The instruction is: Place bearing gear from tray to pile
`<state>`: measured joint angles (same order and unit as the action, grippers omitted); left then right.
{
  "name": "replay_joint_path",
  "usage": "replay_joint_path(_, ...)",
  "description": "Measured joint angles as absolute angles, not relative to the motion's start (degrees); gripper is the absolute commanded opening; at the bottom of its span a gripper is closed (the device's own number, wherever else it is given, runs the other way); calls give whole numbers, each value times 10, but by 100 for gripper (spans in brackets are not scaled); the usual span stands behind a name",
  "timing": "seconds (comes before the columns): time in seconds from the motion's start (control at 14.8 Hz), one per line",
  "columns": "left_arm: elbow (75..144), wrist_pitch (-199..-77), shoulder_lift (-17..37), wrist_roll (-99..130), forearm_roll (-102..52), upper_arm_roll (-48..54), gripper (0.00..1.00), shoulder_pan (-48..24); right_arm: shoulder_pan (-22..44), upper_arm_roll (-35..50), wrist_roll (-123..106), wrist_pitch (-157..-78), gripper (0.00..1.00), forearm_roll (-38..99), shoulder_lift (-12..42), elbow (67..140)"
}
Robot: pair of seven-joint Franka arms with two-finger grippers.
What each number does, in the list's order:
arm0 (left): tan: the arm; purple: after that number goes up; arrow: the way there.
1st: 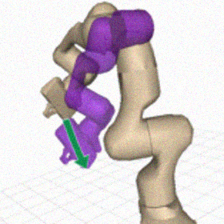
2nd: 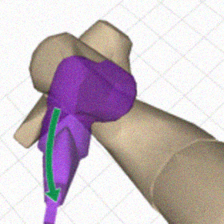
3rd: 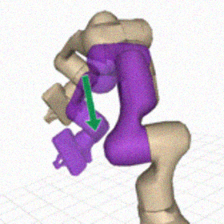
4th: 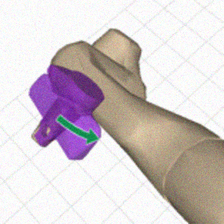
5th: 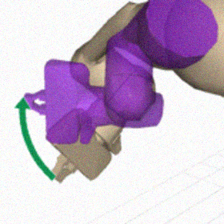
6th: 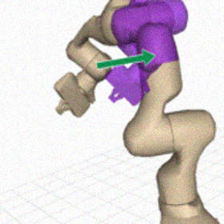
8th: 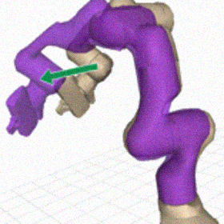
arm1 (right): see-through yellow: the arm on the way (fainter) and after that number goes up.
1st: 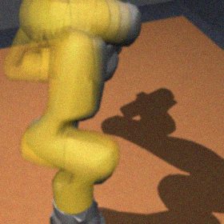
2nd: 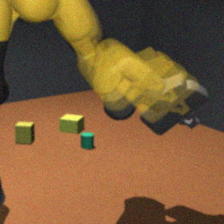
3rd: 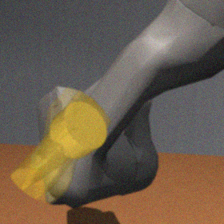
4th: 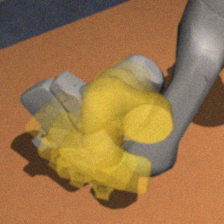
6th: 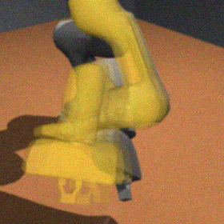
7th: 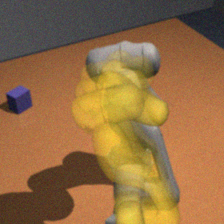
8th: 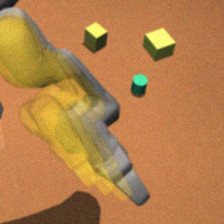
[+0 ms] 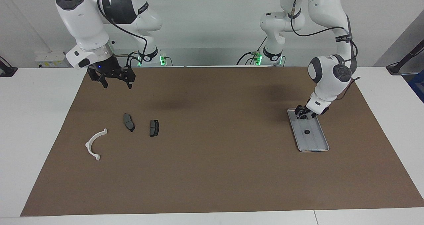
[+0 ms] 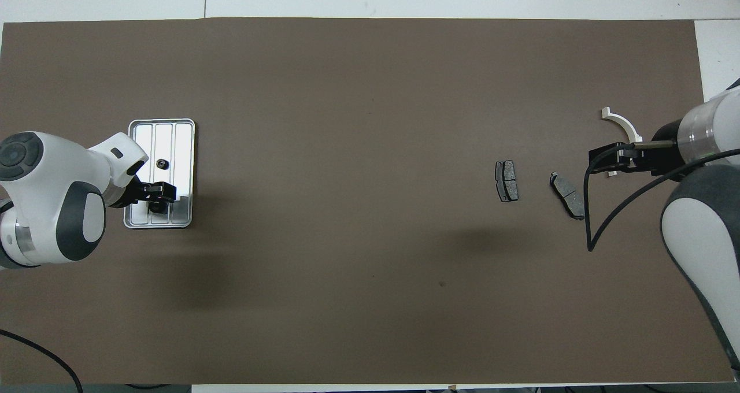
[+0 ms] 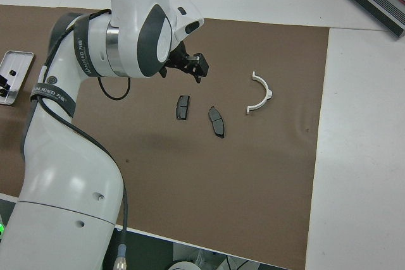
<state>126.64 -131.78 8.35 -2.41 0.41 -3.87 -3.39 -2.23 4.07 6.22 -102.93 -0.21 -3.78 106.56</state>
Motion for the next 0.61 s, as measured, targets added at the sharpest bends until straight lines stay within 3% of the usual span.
replay_joint_path(0.47,1281,-1319,82,-25,4,-39,81,-34,-43,39,62,-1103,100,-2,7,1092)
replay_joint_path(0.61,1282,-1320,82,-25,4,-39,70,-34,-44,39,62,-1104,100,-2,8,1092)
